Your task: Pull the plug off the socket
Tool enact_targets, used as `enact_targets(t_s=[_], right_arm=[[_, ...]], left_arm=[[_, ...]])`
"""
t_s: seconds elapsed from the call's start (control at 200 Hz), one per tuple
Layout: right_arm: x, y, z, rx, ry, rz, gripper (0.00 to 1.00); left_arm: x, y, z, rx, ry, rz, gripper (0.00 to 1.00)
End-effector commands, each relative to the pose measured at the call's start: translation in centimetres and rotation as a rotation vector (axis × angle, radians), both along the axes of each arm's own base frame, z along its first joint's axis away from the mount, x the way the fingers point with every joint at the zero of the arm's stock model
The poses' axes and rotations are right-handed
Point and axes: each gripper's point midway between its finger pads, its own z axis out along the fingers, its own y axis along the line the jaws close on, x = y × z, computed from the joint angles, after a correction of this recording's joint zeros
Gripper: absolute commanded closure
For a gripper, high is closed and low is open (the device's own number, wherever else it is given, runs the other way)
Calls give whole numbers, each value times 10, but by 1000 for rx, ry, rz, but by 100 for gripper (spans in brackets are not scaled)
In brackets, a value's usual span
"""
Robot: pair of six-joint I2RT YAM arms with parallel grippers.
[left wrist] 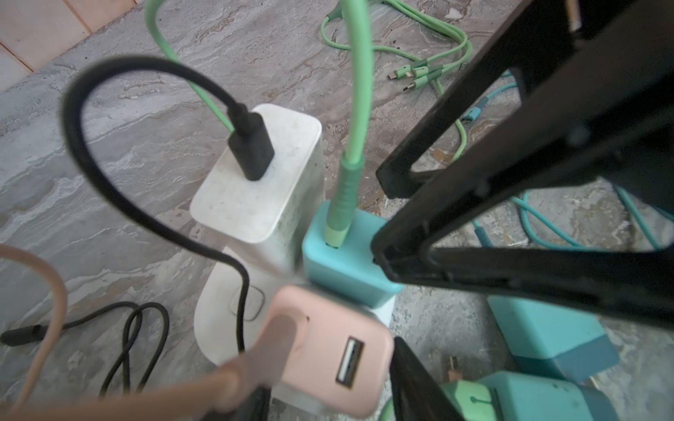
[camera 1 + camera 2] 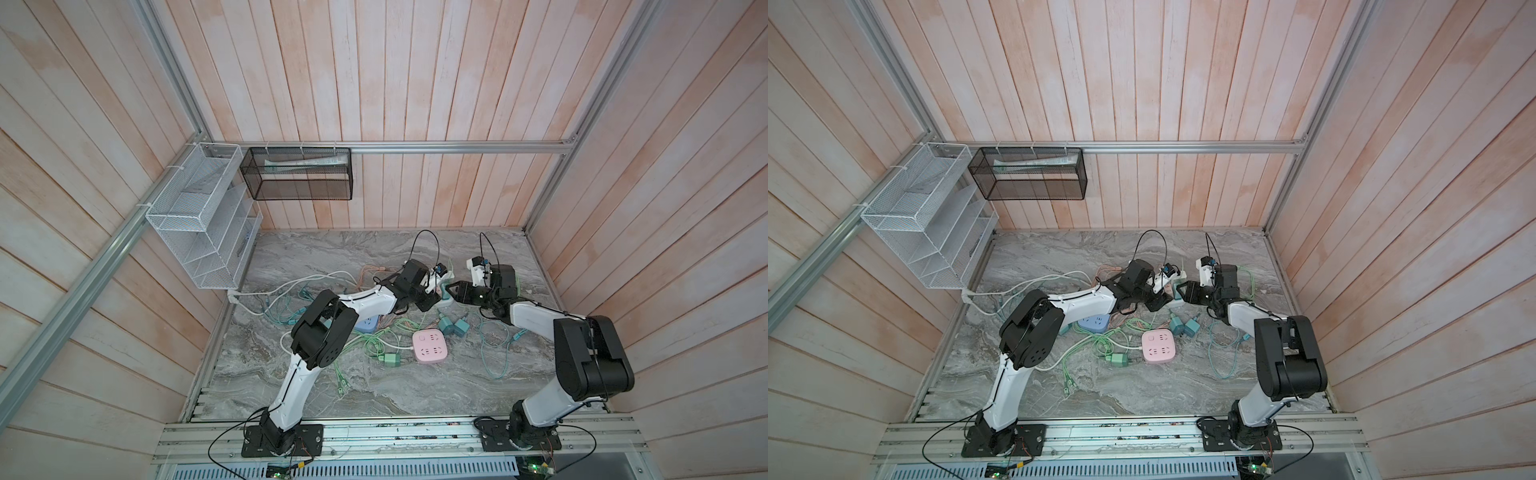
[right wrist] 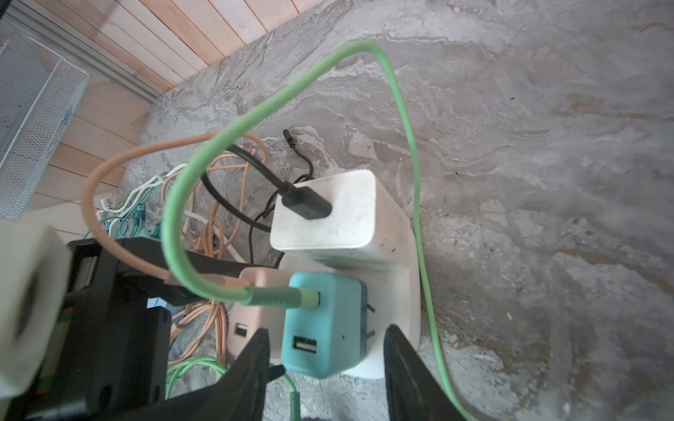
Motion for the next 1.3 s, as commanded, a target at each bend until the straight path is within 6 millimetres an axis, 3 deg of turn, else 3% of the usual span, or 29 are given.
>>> enact_targets(t_s=[0.0,0.24,0.645,0.96,1.095,1.295], right_arm=[[-5,-1,2,5,-10,10,51],[-3,-2,-14,-12,32,7,53],[-2,-1,-16,-8,38,15,55],[-1,-1,-25,-19,66,16,59],[-1,-2,-28,-25,74,16,60],[-4,-1,-34,-43,90,22,61]], left_arm=[[1,-6,-3,2,-23,-32,46],[-1,-8,-9,3,-15,-48,45],[4,-14,-13,11,-19,-53,43],[6,-17,-10,6,-33,-67,61],[5,-19,-7,6,-39,-70,63],[10,-20,-1,8,-55,-54,72]])
